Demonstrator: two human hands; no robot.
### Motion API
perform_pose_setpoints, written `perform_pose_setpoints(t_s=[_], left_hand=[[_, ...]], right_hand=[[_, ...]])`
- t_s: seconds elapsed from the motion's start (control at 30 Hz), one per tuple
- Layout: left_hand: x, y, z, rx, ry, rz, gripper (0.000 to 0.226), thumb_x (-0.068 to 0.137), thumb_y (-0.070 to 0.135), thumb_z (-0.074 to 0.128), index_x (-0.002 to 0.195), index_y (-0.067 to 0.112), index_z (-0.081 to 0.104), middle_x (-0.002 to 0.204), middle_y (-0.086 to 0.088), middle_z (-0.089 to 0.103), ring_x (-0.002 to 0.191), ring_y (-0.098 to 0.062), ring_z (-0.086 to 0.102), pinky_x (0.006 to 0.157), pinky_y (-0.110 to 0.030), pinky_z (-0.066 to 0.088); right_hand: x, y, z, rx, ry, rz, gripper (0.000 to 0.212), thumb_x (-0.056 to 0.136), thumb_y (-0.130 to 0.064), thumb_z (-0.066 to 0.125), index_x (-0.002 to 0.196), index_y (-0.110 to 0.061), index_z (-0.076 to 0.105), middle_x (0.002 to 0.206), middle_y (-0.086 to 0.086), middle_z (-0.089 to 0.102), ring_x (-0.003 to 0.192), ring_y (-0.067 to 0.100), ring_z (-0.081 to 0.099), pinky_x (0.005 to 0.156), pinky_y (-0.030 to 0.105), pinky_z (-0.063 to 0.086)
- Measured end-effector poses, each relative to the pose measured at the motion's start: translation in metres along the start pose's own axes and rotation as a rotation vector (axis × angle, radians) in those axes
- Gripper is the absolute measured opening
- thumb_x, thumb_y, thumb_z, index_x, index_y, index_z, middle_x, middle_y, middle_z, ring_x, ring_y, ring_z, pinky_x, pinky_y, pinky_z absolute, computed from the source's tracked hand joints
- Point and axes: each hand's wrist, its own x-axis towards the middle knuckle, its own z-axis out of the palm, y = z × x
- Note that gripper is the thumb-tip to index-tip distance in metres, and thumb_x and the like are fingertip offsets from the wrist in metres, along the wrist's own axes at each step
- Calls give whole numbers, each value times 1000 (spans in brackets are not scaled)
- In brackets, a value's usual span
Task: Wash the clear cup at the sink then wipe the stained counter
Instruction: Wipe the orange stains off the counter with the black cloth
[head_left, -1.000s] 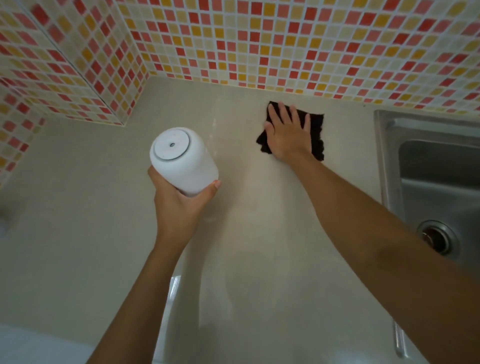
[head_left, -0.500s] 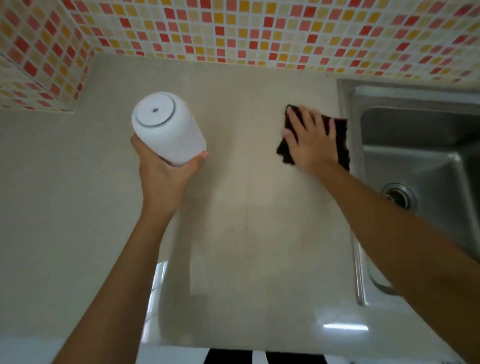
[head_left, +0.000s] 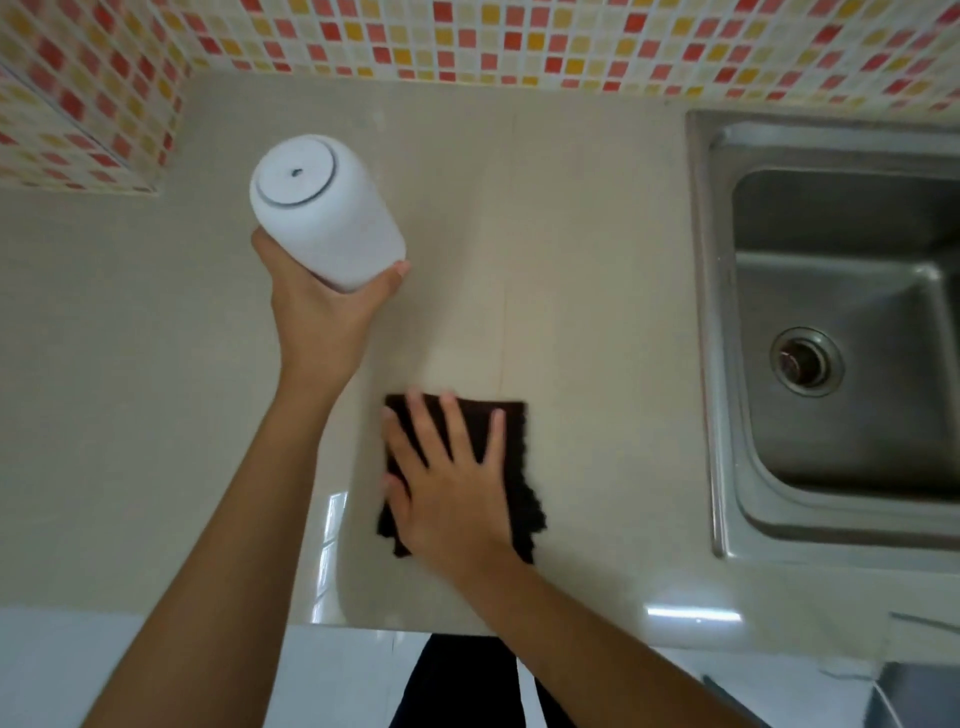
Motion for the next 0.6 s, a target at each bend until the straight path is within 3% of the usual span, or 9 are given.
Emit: perform_pose_setpoints(t_s=[0.1, 0.17, 0.33, 0.43, 0.53, 0.6], left_hand=[[5, 3, -6, 31, 7, 37, 93, 72, 30, 85, 139, 12, 23, 135, 3, 47, 120, -1, 50, 96, -24, 49], [6, 4, -9, 33, 24, 51, 94, 71, 31, 85, 139, 10, 23, 136, 2, 47, 120, -2, 50, 99, -28, 49], [5, 4, -10, 12, 48, 35, 95, 70, 32, 85, 140, 11, 24, 135, 5, 46, 120, -1, 50, 99, -25, 47], [5, 5, -6, -10, 60, 24, 92, 70, 32, 85, 138, 16, 25, 132, 10, 47, 118, 3, 50, 99, -24, 47], [10, 7, 0, -14, 37, 19, 93, 70, 32, 86, 137, 18, 24, 132, 10, 47, 119, 1, 50, 99, -26, 48], [16, 8, 1, 3, 25, 29, 93, 70, 31, 85, 138, 14, 24, 134, 7, 47, 120, -1, 50, 99, -27, 48]], right_hand=[[39, 5, -3, 10, -3, -139, 55, 99, -47, 30, 152, -31, 24, 161, -3, 20, 149, 26, 10, 113, 66, 1], [54, 29, -8, -25, 39, -122, 55, 98, -48, 34, 150, -33, 30, 159, -5, 25, 148, 25, 16, 113, 64, 3], [38, 124, -31, -112, 132, 308, 56, 101, -48, 27, 154, -32, 17, 162, -3, 16, 149, 25, 15, 114, 63, 7], [-1, 88, -22, -85, 163, 439, 58, 100, -48, 28, 154, -28, 18, 162, 1, 17, 148, 30, 15, 114, 65, 7], [0, 21, -5, 18, 59, 112, 60, 98, -47, 35, 153, -27, 23, 162, 1, 17, 148, 30, 14, 114, 65, 6], [39, 18, -6, 37, 30, -93, 57, 98, -46, 34, 152, -30, 26, 161, -2, 21, 148, 28, 14, 114, 63, 8]])
